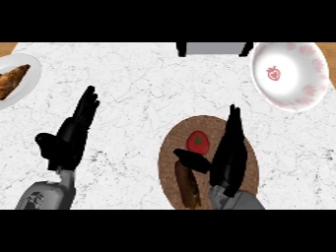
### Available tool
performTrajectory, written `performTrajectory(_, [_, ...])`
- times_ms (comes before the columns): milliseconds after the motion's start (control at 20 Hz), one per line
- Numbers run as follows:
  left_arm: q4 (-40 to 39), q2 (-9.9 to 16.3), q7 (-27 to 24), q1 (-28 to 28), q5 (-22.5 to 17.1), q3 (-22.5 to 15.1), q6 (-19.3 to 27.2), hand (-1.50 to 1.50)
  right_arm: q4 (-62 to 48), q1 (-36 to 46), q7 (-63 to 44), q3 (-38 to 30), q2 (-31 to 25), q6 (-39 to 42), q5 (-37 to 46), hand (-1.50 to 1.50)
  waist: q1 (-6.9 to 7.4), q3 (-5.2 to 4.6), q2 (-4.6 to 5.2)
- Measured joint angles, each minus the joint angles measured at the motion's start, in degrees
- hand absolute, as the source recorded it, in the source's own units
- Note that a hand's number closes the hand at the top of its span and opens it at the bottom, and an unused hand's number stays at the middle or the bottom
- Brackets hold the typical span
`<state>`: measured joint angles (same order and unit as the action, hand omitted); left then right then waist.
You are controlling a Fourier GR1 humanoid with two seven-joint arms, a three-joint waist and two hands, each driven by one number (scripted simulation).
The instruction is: Pick the tomato from the placemat and place it in the bowl
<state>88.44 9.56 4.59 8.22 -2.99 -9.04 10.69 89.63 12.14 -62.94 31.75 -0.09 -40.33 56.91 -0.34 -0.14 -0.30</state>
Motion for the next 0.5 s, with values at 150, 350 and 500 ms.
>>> performTrajectory(150, [-0.52, 0.01, -0.45, -0.07, -0.17, 0.39, -0.88, 0.00, 2.06, -0.10, -2.88, 2.09, -0.08, 2.56, 1.29, -1.50, 0.16, 0.05, 0.09])
performTrajectory(350, [-0.49, -0.72, -0.21, 0.30, 0.41, 0.57, -0.93, 0.00, 3.24, -0.87, -2.87, 3.82, -0.14, 2.50, 1.02, -1.50, 0.31, 0.10, 0.18])
performTrajectory(500, [-1.04, -1.00, 0.00, 0.82, 0.48, 1.10, -1.41, 0.00, 3.19, -0.72, -2.47, 4.59, -0.18, 1.80, 0.82, -1.50, 0.37, 0.12, 0.24])
